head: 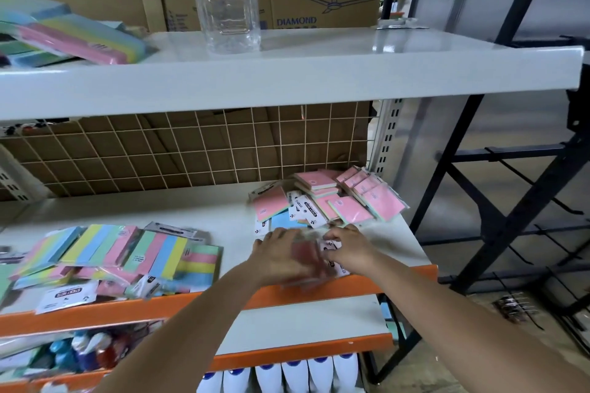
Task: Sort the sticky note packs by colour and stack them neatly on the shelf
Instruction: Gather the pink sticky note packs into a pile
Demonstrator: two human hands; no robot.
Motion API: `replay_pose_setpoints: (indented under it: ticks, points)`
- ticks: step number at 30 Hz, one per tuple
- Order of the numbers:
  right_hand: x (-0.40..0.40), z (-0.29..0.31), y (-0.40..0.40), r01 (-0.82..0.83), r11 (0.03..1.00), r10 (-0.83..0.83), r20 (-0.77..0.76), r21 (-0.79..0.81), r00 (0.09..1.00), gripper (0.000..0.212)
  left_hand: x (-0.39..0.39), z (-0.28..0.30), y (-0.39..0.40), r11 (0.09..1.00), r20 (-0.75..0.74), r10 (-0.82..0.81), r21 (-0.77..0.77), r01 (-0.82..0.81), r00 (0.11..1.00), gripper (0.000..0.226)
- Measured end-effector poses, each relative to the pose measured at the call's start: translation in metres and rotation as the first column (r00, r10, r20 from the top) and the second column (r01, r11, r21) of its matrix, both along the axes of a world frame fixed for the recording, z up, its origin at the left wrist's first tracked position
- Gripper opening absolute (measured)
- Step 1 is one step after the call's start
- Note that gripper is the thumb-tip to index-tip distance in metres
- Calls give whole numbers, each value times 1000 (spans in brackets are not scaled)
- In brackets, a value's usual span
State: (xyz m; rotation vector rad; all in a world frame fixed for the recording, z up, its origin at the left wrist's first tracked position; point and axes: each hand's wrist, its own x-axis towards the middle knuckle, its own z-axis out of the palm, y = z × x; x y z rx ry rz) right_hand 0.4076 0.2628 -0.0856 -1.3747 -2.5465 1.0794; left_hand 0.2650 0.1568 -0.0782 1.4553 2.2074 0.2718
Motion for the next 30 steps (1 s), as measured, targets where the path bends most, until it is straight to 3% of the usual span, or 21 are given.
replay_pose_setpoints:
  ticks: [2,4,8,12,16,23,25,28,30]
  points:
    - [-2,1,0,-1,1000,1,9,-3,1000,39,4,-6,-6,991,-124,-130,-49,124,984,99]
    - [-3,1,0,-8,1000,8,15,17,1000,40,1,-8,-8,990,-174,-140,-22,138,975,92]
    - [-6,2,1,-50,998,48,37,46,998,42,-9,-10,-9,997,-82,-82,9,83,993,87]
    - [-6,0,5,-82,997,82,9,15,997,46,-15,-19,-11,999,19,-34,29,33,999,103]
    - [-7,2,9,-106,993,106,-5,-56,994,48,-23,-25,-8,999,1,-37,8,37,999,96]
    - [-12,14,12,-136,987,145,106,-89,984,48,-21,-16,-15,996,-67,-68,56,71,995,81]
    - [-18,27,16,-157,988,153,209,6,966,44,-25,-2,-12,987,-53,10,163,-2,999,80]
    - [-31,49,30,-83,975,29,253,208,967,36,-45,8,7,887,111,245,376,-269,963,67]
    - [-41,58,39,-49,963,-10,213,267,977,35,-63,12,25,838,178,405,318,-442,897,50]
